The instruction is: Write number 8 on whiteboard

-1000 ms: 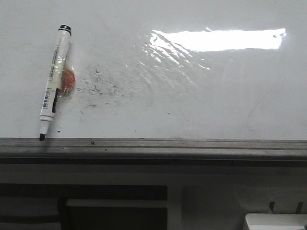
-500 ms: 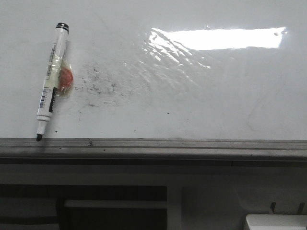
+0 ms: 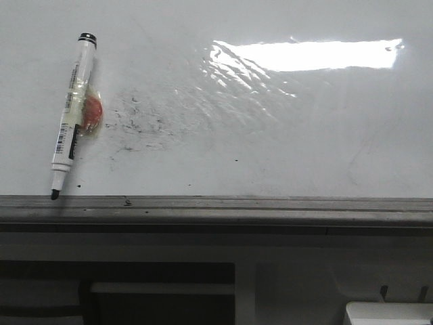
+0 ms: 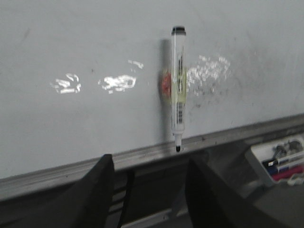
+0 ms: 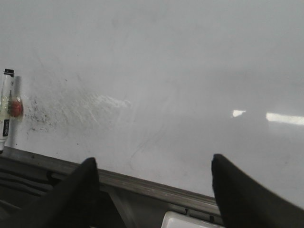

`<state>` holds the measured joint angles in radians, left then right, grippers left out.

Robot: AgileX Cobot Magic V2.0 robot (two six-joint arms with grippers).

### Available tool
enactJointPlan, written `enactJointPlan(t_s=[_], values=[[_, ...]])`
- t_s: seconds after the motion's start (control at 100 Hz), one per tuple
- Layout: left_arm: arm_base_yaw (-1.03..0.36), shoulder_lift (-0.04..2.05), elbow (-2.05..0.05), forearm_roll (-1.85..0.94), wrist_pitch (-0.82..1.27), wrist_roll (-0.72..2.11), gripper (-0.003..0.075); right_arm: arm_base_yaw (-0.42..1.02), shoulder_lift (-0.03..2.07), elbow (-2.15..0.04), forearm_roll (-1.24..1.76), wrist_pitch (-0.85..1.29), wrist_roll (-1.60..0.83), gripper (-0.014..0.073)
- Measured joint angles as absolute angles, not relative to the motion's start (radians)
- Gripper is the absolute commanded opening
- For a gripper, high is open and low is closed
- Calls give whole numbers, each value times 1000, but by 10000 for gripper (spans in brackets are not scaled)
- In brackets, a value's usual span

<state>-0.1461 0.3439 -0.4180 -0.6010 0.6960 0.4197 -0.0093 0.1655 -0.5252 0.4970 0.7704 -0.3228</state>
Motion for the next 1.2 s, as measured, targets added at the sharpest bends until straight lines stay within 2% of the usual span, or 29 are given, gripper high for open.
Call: enactJointPlan(t_s=[0.2,0.39,0.54,0.63,1.2], values=[[-221,564,-526,-573,731,420,367,-9,182,-527,496,789,-323,472],[-342,634,-576,-653,724,424,366,-9,182,-527,496,793,-326,472],[-427,671,-576,-702,656,409,270,-9,182,-527,496,793,-326,472],[-458,704,-576,-708,611,406,264,-9,182,-527,496,793,-326,472],[-475,914,-576,-718,467,421,265,-9,182,-528,496,793,-326,471]])
